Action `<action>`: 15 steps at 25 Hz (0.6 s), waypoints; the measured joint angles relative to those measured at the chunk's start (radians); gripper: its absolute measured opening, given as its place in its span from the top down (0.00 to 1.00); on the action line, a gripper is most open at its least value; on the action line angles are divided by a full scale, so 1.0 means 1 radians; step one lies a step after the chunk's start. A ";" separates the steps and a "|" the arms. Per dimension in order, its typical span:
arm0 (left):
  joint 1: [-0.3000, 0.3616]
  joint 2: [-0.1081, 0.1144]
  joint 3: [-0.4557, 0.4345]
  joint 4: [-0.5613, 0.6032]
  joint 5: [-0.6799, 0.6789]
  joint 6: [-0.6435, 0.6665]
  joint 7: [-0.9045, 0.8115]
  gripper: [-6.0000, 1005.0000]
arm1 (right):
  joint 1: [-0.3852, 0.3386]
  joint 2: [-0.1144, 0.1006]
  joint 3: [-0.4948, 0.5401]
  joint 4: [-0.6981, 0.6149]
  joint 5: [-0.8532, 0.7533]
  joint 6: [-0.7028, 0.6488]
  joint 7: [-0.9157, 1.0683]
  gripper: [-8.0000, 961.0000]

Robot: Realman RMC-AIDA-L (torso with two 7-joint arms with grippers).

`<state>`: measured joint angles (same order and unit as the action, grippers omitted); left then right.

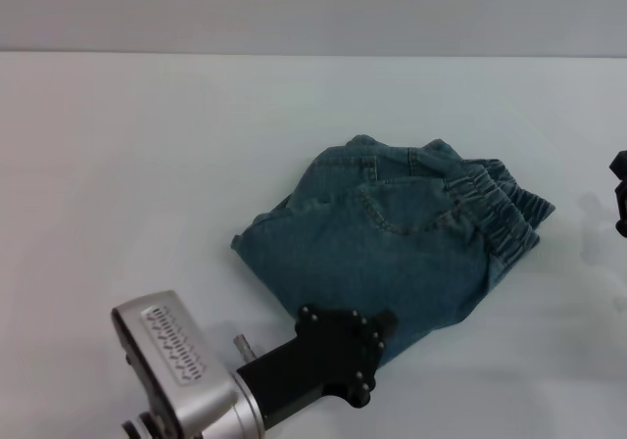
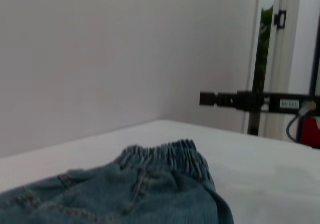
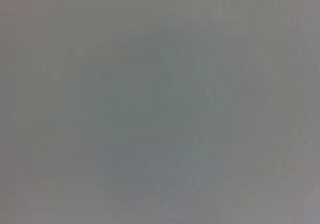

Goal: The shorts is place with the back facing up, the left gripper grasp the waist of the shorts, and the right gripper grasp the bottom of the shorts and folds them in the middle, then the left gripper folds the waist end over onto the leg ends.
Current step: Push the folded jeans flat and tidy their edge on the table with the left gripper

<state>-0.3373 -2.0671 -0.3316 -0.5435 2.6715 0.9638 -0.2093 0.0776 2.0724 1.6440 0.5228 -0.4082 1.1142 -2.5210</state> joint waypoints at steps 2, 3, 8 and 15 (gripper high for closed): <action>-0.013 0.000 -0.002 0.002 0.000 -0.038 -0.039 0.97 | 0.000 0.000 -0.001 0.001 0.000 0.001 0.000 0.99; -0.017 0.000 -0.004 0.004 0.001 -0.049 -0.050 0.98 | 0.000 0.000 -0.001 0.002 0.000 0.003 0.001 0.99; -0.041 0.000 -0.043 0.027 -0.004 -0.082 -0.080 1.00 | -0.001 0.000 -0.001 0.002 0.001 0.012 0.005 0.99; -0.076 0.006 -0.148 0.064 0.001 -0.128 -0.133 1.00 | -0.004 0.004 -0.006 0.005 0.005 0.014 0.006 0.99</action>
<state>-0.4133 -2.0612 -0.4796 -0.4793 2.6720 0.8359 -0.3422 0.0735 2.0767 1.6376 0.5278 -0.4031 1.1281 -2.5152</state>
